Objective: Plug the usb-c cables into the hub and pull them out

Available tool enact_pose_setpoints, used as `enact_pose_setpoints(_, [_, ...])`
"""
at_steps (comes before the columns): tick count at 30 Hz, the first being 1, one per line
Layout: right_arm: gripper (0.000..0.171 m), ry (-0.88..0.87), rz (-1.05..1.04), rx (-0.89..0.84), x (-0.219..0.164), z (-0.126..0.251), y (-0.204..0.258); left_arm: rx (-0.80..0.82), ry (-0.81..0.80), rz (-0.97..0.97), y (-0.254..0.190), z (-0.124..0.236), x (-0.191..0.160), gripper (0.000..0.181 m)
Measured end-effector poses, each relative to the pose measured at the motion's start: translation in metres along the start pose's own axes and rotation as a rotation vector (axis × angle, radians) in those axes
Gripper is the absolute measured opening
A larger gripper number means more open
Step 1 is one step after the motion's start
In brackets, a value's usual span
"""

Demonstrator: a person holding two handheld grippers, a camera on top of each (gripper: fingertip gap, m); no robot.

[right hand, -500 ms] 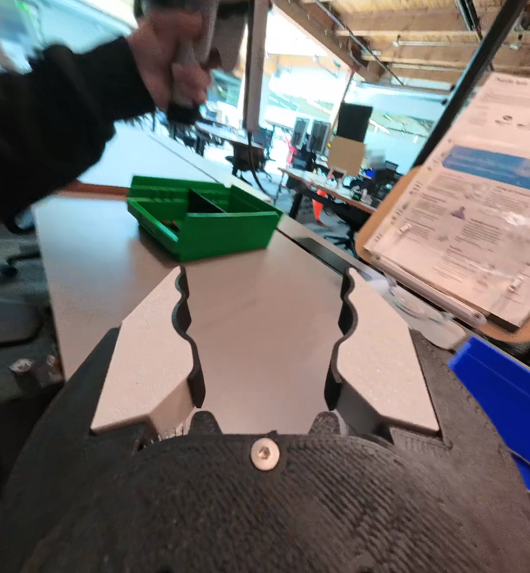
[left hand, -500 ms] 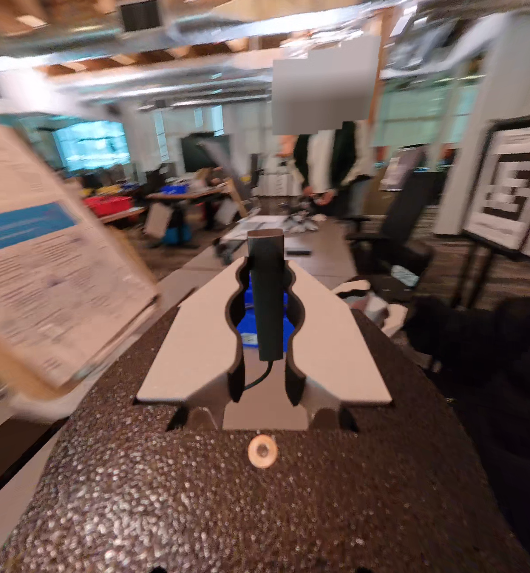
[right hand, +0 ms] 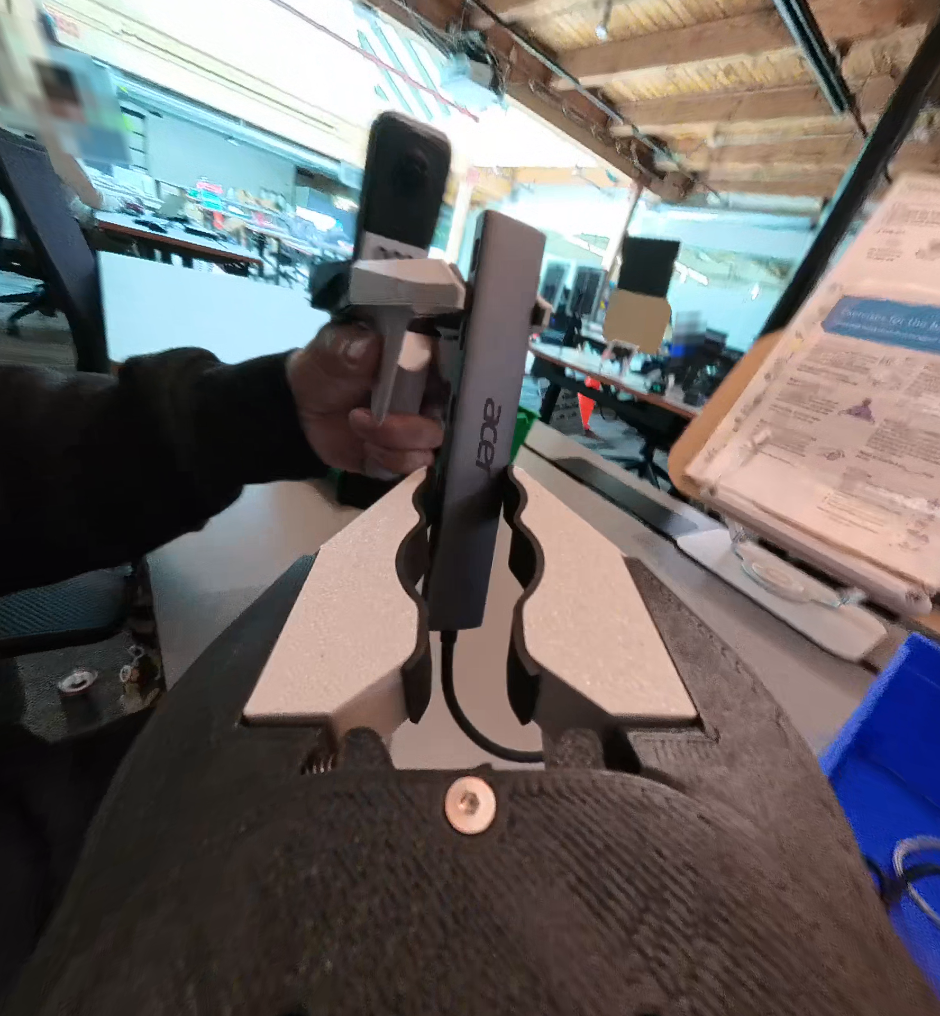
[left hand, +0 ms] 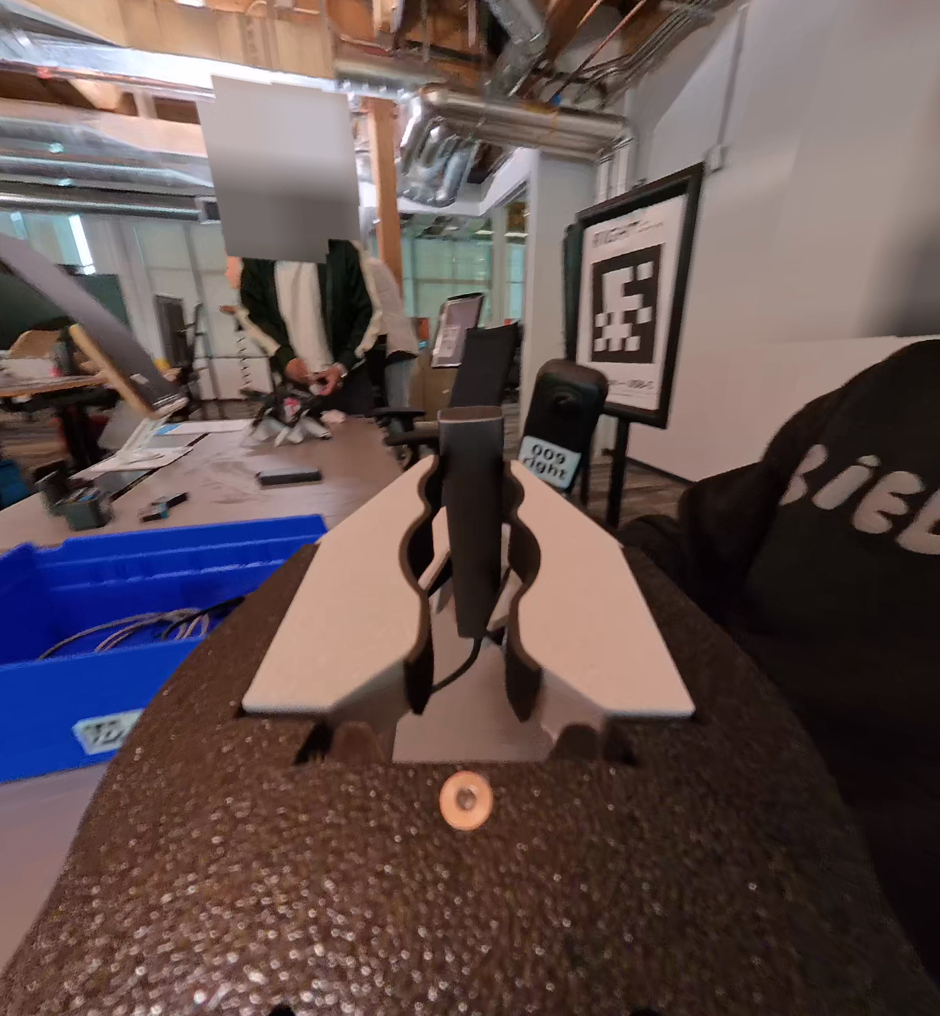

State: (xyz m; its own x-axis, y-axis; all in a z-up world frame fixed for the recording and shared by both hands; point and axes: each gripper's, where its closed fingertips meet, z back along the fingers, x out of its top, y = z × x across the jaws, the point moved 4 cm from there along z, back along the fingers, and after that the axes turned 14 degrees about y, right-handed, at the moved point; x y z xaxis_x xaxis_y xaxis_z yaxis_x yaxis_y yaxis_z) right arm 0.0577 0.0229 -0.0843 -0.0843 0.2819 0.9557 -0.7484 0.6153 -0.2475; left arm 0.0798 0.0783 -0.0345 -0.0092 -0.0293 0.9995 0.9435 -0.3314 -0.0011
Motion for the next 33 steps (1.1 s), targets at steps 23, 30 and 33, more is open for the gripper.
enact_pose_setpoints(23, [0.032,0.101,0.367,-0.358,-0.036,-0.010,-0.016,0.063,-0.272,0.819,0.018,0.008,-0.076,0.008])
enact_pose_setpoints(30, [0.029,0.004,0.269,-0.270,-0.034,-0.009,-0.012,-0.033,-0.400,0.989,0.025,0.001,-0.083,0.007])
enact_pose_setpoints(33, [0.022,0.001,0.260,-0.274,-0.036,-0.007,-0.014,-0.050,-0.442,1.044,0.028,-0.003,-0.088,0.007])
